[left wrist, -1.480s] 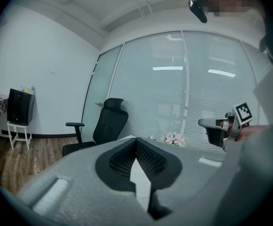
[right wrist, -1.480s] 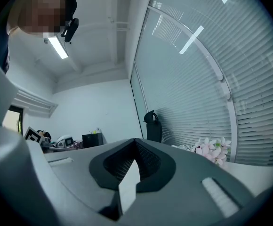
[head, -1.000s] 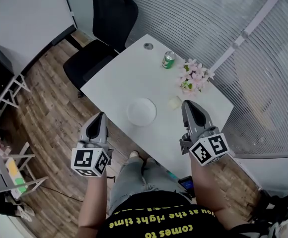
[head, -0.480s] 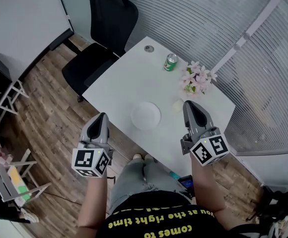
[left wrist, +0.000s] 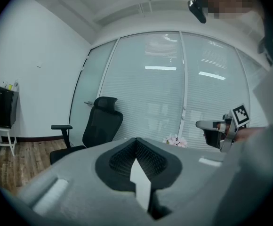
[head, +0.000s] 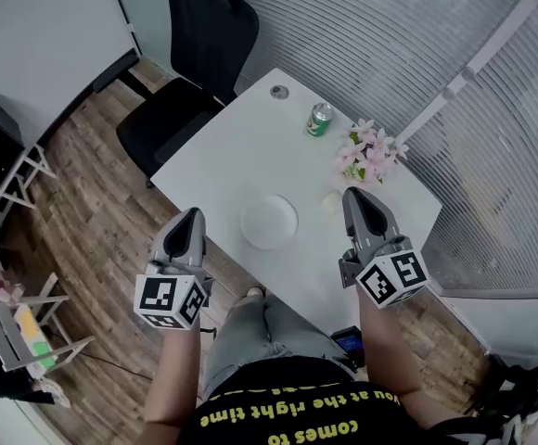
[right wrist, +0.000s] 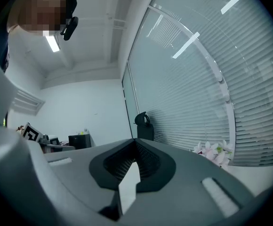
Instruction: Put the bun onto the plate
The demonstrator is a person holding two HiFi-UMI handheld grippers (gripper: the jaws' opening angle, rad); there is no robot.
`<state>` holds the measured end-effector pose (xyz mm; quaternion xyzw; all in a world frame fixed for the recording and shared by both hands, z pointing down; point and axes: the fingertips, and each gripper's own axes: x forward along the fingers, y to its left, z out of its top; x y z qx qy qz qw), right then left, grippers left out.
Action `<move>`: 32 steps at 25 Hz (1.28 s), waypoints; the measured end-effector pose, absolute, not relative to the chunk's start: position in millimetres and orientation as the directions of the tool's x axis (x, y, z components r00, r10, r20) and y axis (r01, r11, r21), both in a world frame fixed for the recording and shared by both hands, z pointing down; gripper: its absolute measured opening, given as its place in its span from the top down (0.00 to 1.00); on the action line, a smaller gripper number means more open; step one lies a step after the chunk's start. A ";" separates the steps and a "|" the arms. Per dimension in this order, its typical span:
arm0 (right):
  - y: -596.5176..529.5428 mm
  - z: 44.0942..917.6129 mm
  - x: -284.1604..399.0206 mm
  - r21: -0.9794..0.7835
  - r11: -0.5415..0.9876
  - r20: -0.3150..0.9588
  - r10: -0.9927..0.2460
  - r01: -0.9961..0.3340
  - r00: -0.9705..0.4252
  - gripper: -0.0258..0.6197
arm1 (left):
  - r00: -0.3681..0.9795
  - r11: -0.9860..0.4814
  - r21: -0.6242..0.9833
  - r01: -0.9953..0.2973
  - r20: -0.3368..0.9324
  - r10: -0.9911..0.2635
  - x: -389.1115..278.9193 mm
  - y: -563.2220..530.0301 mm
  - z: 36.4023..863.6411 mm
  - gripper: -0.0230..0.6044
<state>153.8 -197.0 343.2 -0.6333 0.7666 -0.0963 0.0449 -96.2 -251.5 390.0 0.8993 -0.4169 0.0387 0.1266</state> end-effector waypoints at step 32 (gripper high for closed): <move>-217.9 438.1 210.6 -0.192 0.172 0.257 -0.941 -0.966 -0.219 0.83 | 0.640 -0.603 0.217 -0.768 0.280 -0.715 -37.7 -275.6 445.6 0.96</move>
